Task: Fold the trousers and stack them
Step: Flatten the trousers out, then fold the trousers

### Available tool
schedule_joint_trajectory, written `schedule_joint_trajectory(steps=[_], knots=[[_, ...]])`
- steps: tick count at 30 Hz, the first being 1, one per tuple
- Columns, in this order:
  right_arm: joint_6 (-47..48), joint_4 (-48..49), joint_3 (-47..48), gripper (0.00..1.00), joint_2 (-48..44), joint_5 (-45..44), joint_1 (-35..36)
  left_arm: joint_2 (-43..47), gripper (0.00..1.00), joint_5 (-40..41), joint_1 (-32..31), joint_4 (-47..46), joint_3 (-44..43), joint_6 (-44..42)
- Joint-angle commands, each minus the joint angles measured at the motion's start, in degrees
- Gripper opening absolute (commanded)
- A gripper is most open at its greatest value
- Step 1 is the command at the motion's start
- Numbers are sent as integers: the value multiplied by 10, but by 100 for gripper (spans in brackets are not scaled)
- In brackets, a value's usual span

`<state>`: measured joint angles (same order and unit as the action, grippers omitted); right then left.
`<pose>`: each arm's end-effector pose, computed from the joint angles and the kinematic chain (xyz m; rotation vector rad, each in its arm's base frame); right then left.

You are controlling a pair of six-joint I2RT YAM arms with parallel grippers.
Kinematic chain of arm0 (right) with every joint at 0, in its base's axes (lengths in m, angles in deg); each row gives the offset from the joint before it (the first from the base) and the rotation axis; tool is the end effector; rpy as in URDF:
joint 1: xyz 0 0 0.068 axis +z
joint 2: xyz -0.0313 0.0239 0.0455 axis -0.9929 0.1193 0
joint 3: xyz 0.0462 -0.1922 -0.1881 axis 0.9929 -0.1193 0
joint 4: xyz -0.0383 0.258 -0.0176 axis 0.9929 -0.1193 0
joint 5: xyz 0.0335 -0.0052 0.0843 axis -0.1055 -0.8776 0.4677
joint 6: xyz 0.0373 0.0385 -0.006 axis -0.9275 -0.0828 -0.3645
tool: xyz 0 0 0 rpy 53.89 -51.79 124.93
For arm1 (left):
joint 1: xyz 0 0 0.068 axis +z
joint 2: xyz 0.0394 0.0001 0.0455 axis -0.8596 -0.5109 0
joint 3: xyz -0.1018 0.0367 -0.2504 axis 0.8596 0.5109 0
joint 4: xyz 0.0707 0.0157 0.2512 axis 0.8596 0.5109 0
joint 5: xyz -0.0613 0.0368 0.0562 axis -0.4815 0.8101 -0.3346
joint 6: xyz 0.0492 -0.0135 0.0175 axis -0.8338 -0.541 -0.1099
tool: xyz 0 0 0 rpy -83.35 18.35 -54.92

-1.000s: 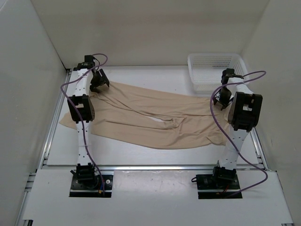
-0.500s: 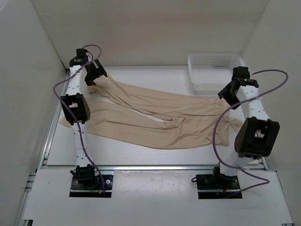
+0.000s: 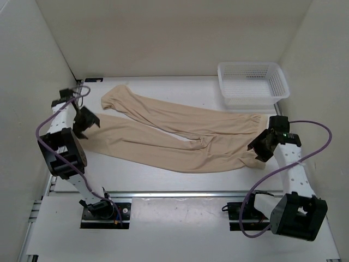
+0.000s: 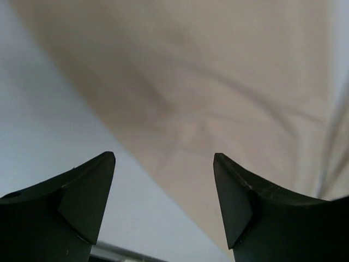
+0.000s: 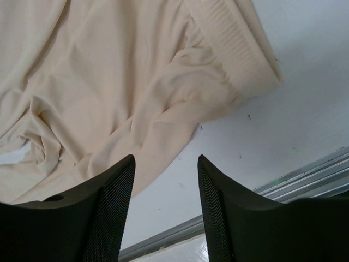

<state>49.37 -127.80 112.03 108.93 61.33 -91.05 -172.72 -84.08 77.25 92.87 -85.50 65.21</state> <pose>0.2024 -0.0308 0.2486 1.0666 2.4367 0.0734 0.3424 0.1106 0.2587 -1.0709 2.5909 -0.0571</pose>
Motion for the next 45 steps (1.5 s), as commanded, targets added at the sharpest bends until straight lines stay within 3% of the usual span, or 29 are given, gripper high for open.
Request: schedule_joint_trajectory(steps=[1, 10, 16, 17, 18, 20, 26, 29, 39, 45], knots=[[14, -9, -18, 55, -39, 41, -3, 29, 83, -13, 63, -43, 99, 42], [31, -33, -5, 58, -72, 46, -3, -57, 77, 26, 78, -51, 94, 50], [31, -50, 12, 60, -72, 51, -8, -136, 62, 46, 58, -51, 74, 69], [39, -50, 12, 62, -72, 56, -8, -144, 56, 46, 58, -51, 74, 74], [39, -50, 12, 62, -72, 56, -8, -144, 37, 46, 58, -51, 69, 74], [39, -50, 0, 64, -59, 56, -8, -144, 11, 40, 52, -51, 61, 74], [22, -34, -19, 64, -35, 19, -62, -56, 11, 15, 52, -51, 34, 51], [29, -19, -27, 61, -13, 74, -111, -8, 11, 3, 52, -51, 14, 46], [-16, 70, -62, 53, 134, 132, -111, -14, 11, -30, 52, -40, -19, 27], [-56, 121, -81, 49, 141, 100, -111, -25, 11, -43, 52, -40, -31, 21]])
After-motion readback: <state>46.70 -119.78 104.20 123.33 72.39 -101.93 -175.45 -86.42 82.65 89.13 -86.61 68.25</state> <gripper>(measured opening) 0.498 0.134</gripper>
